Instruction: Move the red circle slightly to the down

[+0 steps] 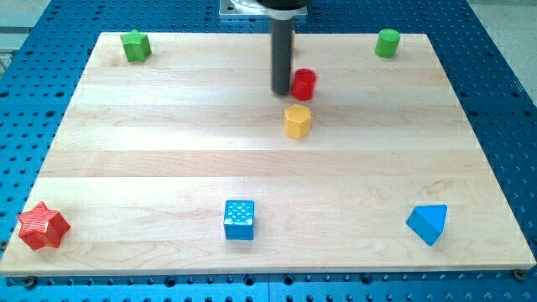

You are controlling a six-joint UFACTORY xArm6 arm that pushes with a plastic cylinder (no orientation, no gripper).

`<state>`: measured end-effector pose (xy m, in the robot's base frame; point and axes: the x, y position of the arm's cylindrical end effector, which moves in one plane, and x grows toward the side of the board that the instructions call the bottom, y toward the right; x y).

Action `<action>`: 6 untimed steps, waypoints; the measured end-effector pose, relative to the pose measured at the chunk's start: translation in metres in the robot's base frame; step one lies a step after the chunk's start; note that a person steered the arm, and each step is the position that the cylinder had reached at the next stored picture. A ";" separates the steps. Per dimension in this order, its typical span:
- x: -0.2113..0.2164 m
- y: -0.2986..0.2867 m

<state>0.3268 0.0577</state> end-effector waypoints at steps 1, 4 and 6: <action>0.005 0.081; 0.035 0.170; 0.067 0.209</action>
